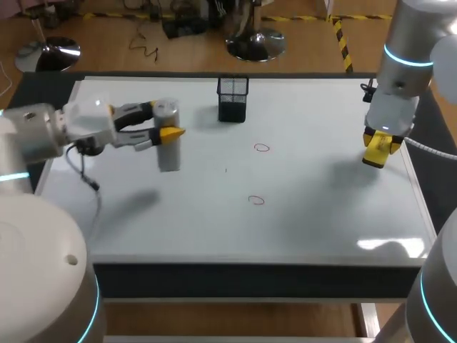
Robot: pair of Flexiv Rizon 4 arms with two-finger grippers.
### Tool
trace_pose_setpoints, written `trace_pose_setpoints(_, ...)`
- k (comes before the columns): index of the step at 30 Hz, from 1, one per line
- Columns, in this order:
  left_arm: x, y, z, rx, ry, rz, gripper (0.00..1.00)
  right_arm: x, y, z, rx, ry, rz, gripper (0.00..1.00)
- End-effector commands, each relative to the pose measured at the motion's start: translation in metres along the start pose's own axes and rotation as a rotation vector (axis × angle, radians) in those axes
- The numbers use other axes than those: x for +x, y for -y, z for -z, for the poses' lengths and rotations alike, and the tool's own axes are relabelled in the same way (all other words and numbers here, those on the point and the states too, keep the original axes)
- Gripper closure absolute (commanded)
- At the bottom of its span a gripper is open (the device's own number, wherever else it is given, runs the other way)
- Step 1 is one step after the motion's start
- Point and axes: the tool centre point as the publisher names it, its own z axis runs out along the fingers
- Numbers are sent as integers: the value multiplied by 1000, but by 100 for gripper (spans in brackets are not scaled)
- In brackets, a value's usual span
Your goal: Pick up the inspection probe, press it on each red-marked spot on the whiteboard one by one, put down the probe, pick up the eraser, and wipe off all the red marks.
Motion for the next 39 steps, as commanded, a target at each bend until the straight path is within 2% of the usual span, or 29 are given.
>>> trace_pose_setpoints(1,-24,-8,-55,11,-128,4,100,0,0,0,2,-2,2,100)
trace_pose_setpoints(14,-39,-23,-149,61,-348,55,100,0,0,0,2,-2,2,100)
trace_pose_setpoints(22,-45,-31,-193,81,-408,74,100,0,0,0,2,-2,2,100)
trace_pose_setpoints(30,-46,-42,-217,88,-423,87,100,0,0,0,2,-2,2,100)
trace_pose_setpoints(39,-48,-57,-222,90,-421,107,100,0,0,0,2,-2,2,100)
